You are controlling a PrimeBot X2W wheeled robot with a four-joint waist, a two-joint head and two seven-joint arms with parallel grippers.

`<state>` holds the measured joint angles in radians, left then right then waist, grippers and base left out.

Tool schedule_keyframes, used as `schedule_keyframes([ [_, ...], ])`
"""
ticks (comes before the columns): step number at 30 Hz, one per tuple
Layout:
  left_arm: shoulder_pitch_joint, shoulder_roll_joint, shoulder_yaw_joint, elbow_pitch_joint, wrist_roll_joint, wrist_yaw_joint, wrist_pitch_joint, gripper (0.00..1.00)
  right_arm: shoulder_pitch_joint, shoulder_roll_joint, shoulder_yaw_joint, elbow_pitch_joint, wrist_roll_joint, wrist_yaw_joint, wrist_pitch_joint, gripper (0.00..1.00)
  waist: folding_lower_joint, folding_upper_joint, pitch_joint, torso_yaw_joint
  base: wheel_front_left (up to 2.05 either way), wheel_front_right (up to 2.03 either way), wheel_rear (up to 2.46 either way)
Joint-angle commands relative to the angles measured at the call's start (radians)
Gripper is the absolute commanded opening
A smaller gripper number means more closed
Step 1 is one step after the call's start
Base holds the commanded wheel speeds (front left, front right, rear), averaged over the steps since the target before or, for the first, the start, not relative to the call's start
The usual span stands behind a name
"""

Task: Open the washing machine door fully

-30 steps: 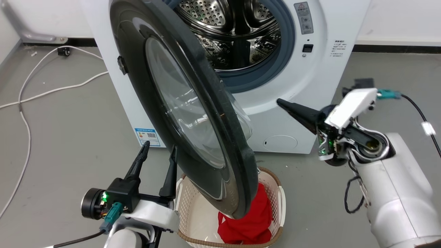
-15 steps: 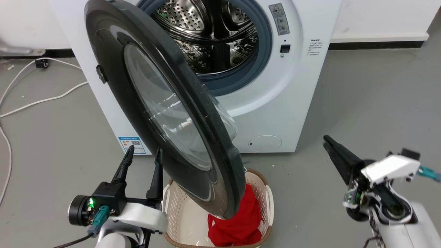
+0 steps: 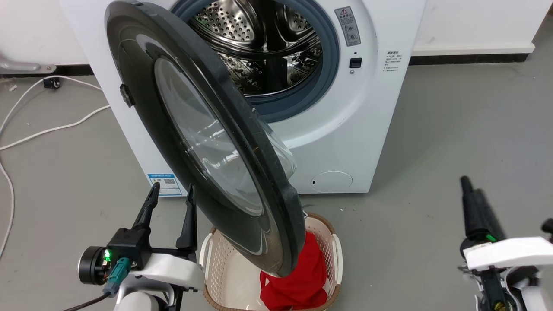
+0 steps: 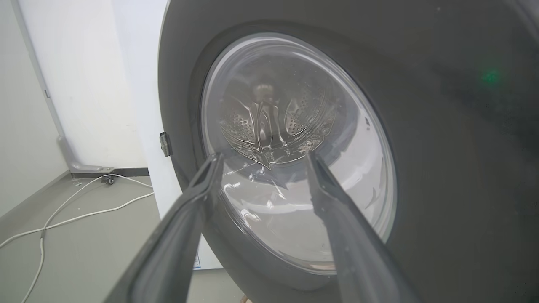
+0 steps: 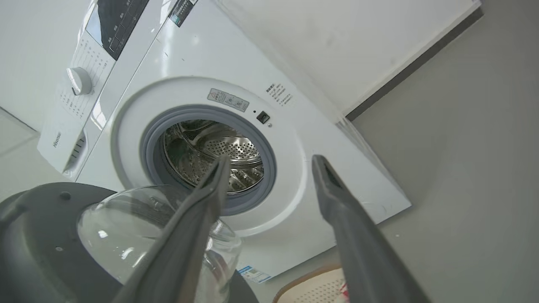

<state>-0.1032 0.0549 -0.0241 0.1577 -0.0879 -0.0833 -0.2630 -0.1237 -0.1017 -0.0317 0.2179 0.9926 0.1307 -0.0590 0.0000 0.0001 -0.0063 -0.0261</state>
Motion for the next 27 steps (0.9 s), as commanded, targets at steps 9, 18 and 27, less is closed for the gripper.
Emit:
schedule_keyframes([
  [9, -0.004, 0.002, 0.018, -0.01, 0.009, 0.003, -0.002, 1.0, 0.031, 0.013, -0.095, -0.23, -0.825, 0.0, -0.188, 1.0, 0.0, -0.0001, 0.005, -0.001, 0.0, 0.0, 0.0],
  [18, -0.002, 0.001, 0.022, -0.016, 0.018, -0.002, -0.002, 1.0, 0.168, 0.052, -0.03, -0.342, -1.032, 0.0, -0.127, 1.0, 0.0, -0.0001, 0.002, 0.005, 0.0, 0.0, 0.0],
  [27, -0.003, 0.0, 0.016, -0.017, 0.024, -0.005, -0.002, 1.0, 0.161, 0.053, -0.02, -0.233, -0.945, 0.0, -0.162, 1.0, 0.0, -0.0001, 0.0, 0.005, 0.0, 0.0, 0.0],
])
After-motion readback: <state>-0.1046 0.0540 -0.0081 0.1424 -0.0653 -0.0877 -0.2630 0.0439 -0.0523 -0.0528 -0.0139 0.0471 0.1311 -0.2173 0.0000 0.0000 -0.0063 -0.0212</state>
